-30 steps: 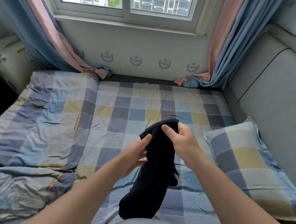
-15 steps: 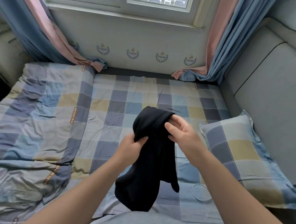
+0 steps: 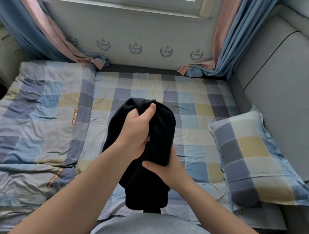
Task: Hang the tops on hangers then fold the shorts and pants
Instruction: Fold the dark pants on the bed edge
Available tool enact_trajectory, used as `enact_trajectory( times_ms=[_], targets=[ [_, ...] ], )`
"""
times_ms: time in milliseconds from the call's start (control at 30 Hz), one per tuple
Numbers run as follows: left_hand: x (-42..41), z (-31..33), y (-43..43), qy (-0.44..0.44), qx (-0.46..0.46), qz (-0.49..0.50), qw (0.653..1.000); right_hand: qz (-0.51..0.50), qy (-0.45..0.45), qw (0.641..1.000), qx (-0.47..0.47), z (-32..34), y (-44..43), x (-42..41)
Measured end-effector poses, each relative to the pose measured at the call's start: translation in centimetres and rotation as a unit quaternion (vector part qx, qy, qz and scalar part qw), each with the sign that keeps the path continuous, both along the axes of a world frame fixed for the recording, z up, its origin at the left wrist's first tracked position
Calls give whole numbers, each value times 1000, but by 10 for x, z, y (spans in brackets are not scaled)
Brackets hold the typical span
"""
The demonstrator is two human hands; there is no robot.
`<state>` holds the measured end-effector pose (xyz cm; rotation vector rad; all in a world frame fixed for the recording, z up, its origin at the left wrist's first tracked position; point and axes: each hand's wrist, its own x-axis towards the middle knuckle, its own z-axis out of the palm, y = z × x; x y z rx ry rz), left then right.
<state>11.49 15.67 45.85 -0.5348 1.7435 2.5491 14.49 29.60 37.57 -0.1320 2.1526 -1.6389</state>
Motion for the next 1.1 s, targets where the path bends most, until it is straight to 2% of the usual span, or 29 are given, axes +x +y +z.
enact_trajectory(
  times_ms=[67, 167, 300, 467, 567, 733, 800, 900, 967, 1100],
  targets=[
    [-1, 3, 0, -5, 33, 8, 999, -27, 33, 998, 51, -6, -2, -3],
    [-4, 1, -5, -4, 72, 17, 997, -62, 32, 989, 132, -15, 9, -17],
    [-5, -14, -18, 1, 74, 0, 997, -78, 7, 994, 81, -9, 25, -37],
    [9, -42, -22, -36, -41, -77, 996, -93, 39, 995, -5, 12, 29, -53],
    [25, -56, -15, -71, -115, -142, 981, -144, 59, 987, -44, 30, 27, -66],
    [45, -71, -1, -79, -136, -266, 951, -191, 58, 977, -71, 49, 27, -78],
    [47, -73, 3, -75, -143, -246, 956, -189, 54, 978, -73, 52, 27, -77],
    [40, -69, -2, -83, -134, -149, 976, -163, 29, 980, -110, 52, 28, -70],
    [33, -62, -12, -91, -112, -90, 985, -115, 15, 985, -128, 52, 33, -63],
    [17, -42, -31, -124, -58, 24, 990, -8, 2, 994, -106, 49, 38, -47]
  ],
)
